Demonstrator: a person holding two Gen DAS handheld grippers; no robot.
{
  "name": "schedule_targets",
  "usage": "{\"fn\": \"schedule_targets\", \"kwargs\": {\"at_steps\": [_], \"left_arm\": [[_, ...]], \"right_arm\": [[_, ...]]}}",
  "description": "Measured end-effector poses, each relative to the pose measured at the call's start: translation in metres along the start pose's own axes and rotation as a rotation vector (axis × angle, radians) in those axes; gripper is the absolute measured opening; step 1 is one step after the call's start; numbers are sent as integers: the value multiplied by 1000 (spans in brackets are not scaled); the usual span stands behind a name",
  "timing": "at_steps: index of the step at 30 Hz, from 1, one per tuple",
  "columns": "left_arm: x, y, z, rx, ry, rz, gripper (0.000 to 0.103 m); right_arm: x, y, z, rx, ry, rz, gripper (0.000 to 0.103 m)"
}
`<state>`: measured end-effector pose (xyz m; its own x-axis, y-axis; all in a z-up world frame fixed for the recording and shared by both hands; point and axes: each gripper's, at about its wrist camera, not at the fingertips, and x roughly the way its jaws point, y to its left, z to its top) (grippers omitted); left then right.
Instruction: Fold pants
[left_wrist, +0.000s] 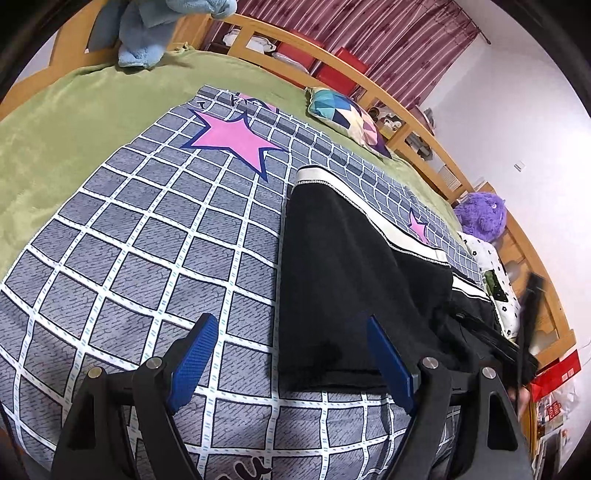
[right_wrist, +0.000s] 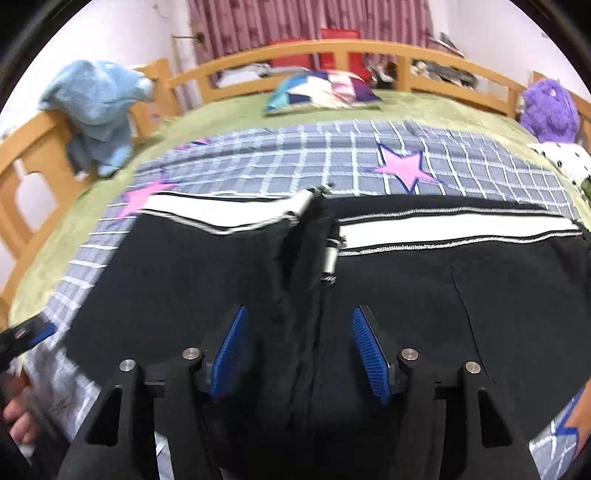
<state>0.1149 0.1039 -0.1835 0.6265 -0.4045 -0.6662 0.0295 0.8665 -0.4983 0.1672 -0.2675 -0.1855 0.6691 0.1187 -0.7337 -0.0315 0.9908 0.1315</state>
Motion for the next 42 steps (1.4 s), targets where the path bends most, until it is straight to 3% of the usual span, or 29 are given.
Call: {"fn": "schedule_targets", "kwargs": {"at_steps": [1, 3, 4, 6, 8, 10, 12, 14, 15, 16, 19, 21, 22, 23, 24, 26, 27, 30, 31, 33, 36, 38, 40, 42], "left_arm": [[0, 0, 0, 1, -1, 3, 81], [2, -1, 1, 2, -2, 16, 81], [3, -1, 1, -1, 0, 20, 81], [4, 0, 1, -11, 1, 15, 81], [8, -1, 1, -16, 10, 11, 81], [14, -3, 1, -22, 36, -8, 81], [15, -5, 1, -30, 44, -24, 81], [13, -9, 0, -23, 32, -30, 81], [13, -11, 0, -17, 28, -33, 81], [13, -13, 0, -11, 27, -34, 81], [20, -18, -1, 6, 43, -25, 81], [24, -22, -4, 17, 51, -11, 81], [24, -25, -5, 27, 50, -3, 81], [24, -27, -6, 38, 44, 5, 81], [23, -29, -6, 47, 37, 10, 81], [20, -35, -7, 66, 20, 19, 81], [18, -37, -7, 77, 11, 24, 81], [16, -39, -8, 85, 4, 23, 81], [17, -39, -8, 83, 7, 18, 81], [21, -43, -9, 82, 28, 5, 81], [26, -55, -11, 122, 35, 12, 81], [25, -65, -11, 166, 32, 43, 81], [21, -78, -7, 213, 8, 60, 81], [21, -89, -5, 242, -1, 69, 81]], "right_arm": [[15, 0, 2, -2, 31, 1, 9], [28, 4, 5, -40, 75, -3, 8], [21, 1, 7, -43, 22, -21, 8], [2, -23, 14, 74, -46, 60, 7], [7, -37, 14, 132, -8, 103, 9], [25, -32, 7, 68, 63, 66, 13], [28, -28, 1, 23, 75, 47, 16], [10, -36, -2, 77, 48, 87, 34], [1, -42, -5, 125, 38, 113, 52], [-4, -47, -8, 154, 32, 133, 60], [0, -49, -18, 204, 56, 183, 61], [15, -40, -25, 163, 90, 139, 61], [17, -34, -27, 138, 87, 117, 49], [18, -25, -28, 107, 77, 123, 21], [21, -17, -28, 86, 96, 175, 21], [18, -9, -27, 41, 71, 123, 15], [13, -8, -24, 26, 58, 122, 14], [-13, -42, -11, 155, -17, 230, 13], [-16, -50, -8, 174, -26, 226, 13], [-15, -58, -10, 156, -22, 140, 14], [13, -59, -22, 126, 97, 111, 19], [8, -56, -24, 92, 80, 86, 29], [-15, -55, -22, 93, 29, 42, 31], [-38, -47, -24, 79, -37, 56, 33]]}}
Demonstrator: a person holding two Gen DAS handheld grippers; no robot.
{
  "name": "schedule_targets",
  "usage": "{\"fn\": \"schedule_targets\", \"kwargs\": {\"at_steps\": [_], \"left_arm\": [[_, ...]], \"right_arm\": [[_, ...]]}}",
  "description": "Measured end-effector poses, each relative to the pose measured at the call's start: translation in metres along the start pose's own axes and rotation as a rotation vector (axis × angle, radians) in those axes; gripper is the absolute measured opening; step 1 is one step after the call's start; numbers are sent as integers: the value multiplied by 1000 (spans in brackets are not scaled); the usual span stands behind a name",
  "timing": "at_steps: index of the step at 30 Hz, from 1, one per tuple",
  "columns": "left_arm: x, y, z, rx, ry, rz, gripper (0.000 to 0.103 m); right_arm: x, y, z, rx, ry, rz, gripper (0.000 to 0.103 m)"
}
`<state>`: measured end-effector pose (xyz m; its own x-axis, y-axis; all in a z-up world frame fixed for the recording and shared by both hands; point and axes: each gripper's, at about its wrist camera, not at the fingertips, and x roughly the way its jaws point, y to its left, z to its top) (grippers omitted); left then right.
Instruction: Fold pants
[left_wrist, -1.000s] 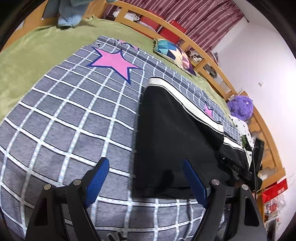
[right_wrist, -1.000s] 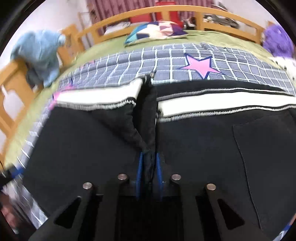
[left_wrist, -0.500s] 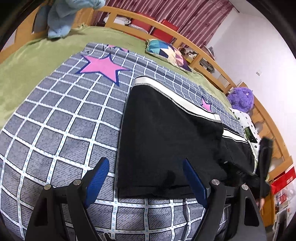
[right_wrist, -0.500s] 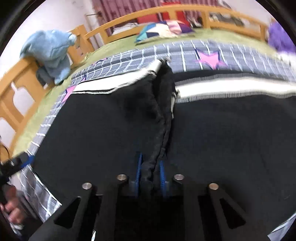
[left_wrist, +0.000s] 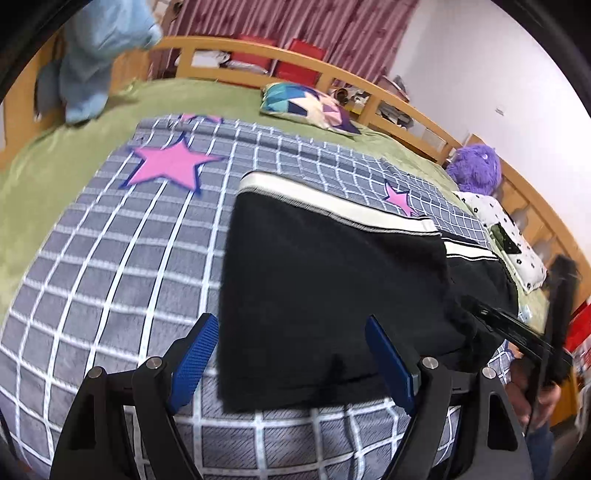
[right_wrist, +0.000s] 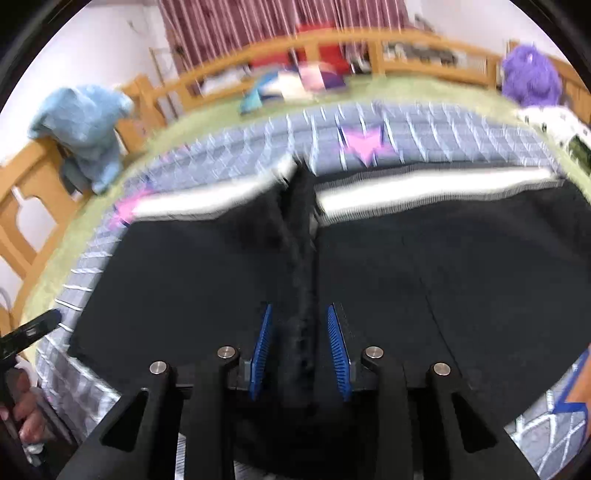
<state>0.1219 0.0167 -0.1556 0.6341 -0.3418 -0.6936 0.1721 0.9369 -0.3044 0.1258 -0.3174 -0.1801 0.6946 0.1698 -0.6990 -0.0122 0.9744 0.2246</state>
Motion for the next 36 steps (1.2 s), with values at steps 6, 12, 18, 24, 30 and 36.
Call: {"fn": "schedule_targets", "kwargs": {"at_steps": [6, 12, 18, 24, 30, 36], "left_arm": [[37, -17, -23, 80, 99, 77, 81], [23, -30, -30, 174, 105, 85, 81], [25, -27, 17, 108, 50, 63, 81], [62, -26, 66, 93, 19, 79, 81], [123, -6, 59, 71, 136, 151, 81], [107, -4, 49, 44, 123, 135, 81]], "right_arm": [[-7, 44, -32, -224, -32, 18, 33], [1, 55, -58, -330, -7, 3, 33], [-9, 42, 3, -313, -93, 81, 47], [33, 61, 55, -483, -46, 86, 47], [110, 27, 67, -424, 128, -11, 25], [107, 26, 65, -437, 110, -41, 21]]}}
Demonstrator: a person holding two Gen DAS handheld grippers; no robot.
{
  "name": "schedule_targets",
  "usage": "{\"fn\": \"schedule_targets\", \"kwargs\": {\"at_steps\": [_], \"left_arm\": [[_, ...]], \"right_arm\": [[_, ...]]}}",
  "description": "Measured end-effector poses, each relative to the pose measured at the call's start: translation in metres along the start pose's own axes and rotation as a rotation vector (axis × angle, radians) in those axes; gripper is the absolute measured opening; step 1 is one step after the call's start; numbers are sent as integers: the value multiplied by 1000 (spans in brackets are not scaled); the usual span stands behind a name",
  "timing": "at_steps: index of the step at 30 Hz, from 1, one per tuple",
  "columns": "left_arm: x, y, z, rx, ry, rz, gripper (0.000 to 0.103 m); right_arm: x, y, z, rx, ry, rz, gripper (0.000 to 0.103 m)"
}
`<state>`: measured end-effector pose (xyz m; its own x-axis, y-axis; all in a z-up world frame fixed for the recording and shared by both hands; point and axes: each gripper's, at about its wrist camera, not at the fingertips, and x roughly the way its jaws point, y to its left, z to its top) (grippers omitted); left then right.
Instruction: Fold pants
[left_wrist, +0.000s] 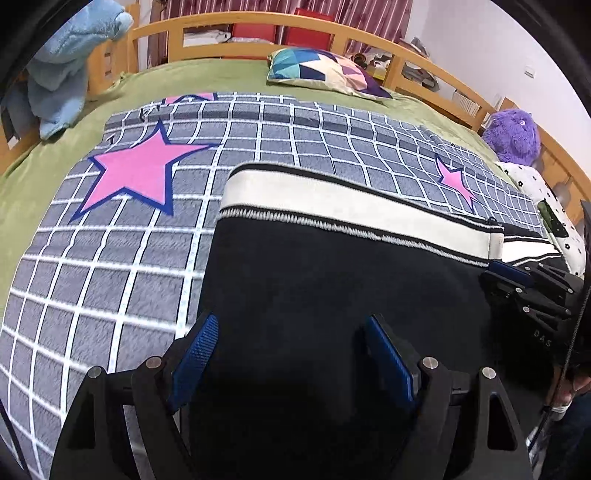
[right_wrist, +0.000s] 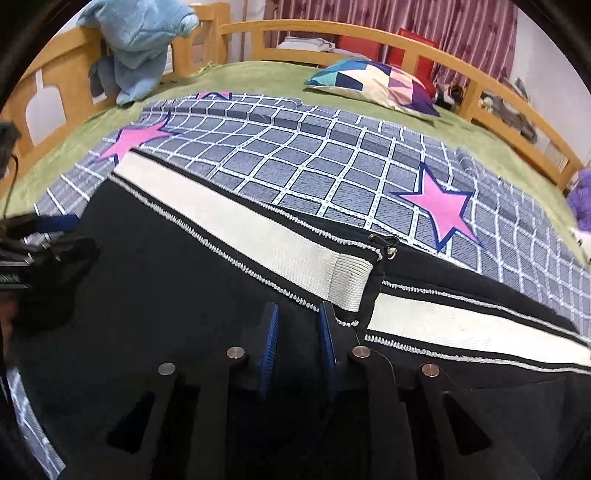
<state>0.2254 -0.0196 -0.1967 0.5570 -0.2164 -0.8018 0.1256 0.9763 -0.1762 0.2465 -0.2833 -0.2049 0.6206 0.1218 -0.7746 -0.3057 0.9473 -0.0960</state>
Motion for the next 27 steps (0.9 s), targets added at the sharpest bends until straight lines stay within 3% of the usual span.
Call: {"fn": "schedule_targets", "kwargs": {"at_steps": [3, 4, 5, 11, 13, 16, 20, 23, 27], "left_arm": [[-18, 7, -12, -8, -5, -8, 81], [-26, 11, -18, -19, -11, -12, 81], [-33, 16, -22, -34, -19, -21, 80], [-68, 40, -62, -161, -48, -59, 70], [-73, 40, -74, -161, -49, -43, 63], [-81, 35, -84, -148, -44, -32, 59], [-95, 21, -92, -93, -45, -23, 59], [-109, 11, -93, -86, -68, -38, 59], [-121, 4, -92, -92, -67, -65, 60]], "right_arm": [[-23, -10, -9, 93, -19, 33, 35], [-34, -14, -15, 134, -27, 30, 53], [-45, -20, -22, 171, -42, 21, 60], [-110, -59, -92, 392, -119, -41, 65], [-124, -71, -120, 473, -98, -42, 65], [-141, -77, -147, 490, -59, -145, 65], [-164, -79, -174, 503, -15, -236, 77], [-182, -80, -186, 522, -32, -281, 84], [-204, -81, -193, 534, -80, -306, 84]]}}
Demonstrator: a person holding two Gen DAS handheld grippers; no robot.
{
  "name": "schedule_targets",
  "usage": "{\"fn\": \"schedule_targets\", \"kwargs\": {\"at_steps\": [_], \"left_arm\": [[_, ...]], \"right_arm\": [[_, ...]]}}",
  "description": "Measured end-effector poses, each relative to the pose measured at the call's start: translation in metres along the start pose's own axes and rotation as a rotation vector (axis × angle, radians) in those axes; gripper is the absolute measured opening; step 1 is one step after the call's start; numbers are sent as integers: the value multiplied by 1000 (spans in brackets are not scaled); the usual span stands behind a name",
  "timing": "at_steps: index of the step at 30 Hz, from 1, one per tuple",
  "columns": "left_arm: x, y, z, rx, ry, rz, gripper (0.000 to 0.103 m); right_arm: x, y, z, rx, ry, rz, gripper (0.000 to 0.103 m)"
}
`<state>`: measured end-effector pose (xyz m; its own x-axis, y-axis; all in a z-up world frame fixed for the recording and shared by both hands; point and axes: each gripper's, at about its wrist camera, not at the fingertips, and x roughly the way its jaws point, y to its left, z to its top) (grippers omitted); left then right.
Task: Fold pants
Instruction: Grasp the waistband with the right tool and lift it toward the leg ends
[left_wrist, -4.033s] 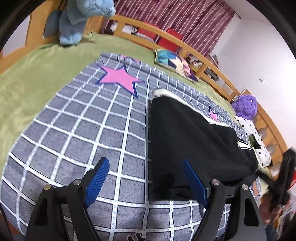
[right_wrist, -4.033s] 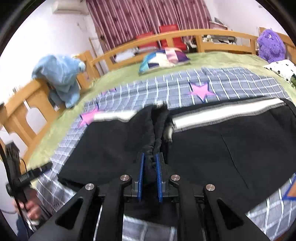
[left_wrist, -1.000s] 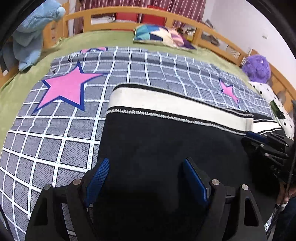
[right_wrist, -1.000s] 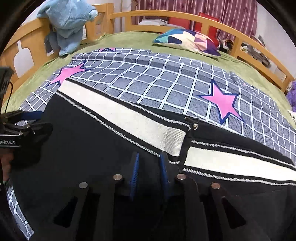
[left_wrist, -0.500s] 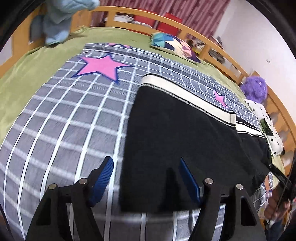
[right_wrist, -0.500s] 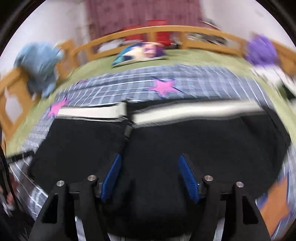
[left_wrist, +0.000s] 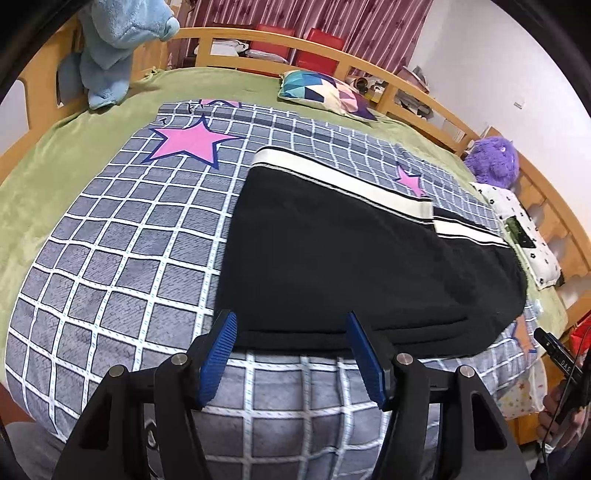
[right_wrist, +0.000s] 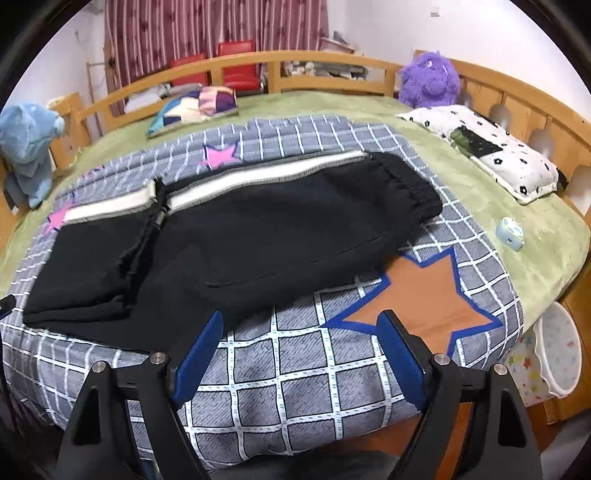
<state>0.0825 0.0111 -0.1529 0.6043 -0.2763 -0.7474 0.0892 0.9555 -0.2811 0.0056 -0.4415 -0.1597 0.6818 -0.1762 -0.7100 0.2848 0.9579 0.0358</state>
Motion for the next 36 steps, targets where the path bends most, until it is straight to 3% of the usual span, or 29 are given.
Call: {"fn": "schedule_targets", "kwargs": {"at_steps": [5, 11, 18, 23, 30, 36], "left_arm": [[-15, -4, -5, 21, -32, -1, 59], [-22, -4, -11, 34, -82, 35, 59], [-23, -6, -8, 41, -119, 8, 58], [-18, 1, -1, 7, -133, -8, 58], [-3, 16, 13, -10, -111, 14, 58], [22, 36, 29, -88, -56, -19, 58]], "right_arm": [[-7, -15, 4, -7, -47, -27, 84], [4, -29, -6, 19, 6, 2, 84], [19, -35, -11, 37, 41, -30, 84], [26, -49, -8, 130, 17, 11, 84], [45, -80, 13, 253, -69, 12, 68], [91, -106, 35, 396, 2, 134, 61]]}}
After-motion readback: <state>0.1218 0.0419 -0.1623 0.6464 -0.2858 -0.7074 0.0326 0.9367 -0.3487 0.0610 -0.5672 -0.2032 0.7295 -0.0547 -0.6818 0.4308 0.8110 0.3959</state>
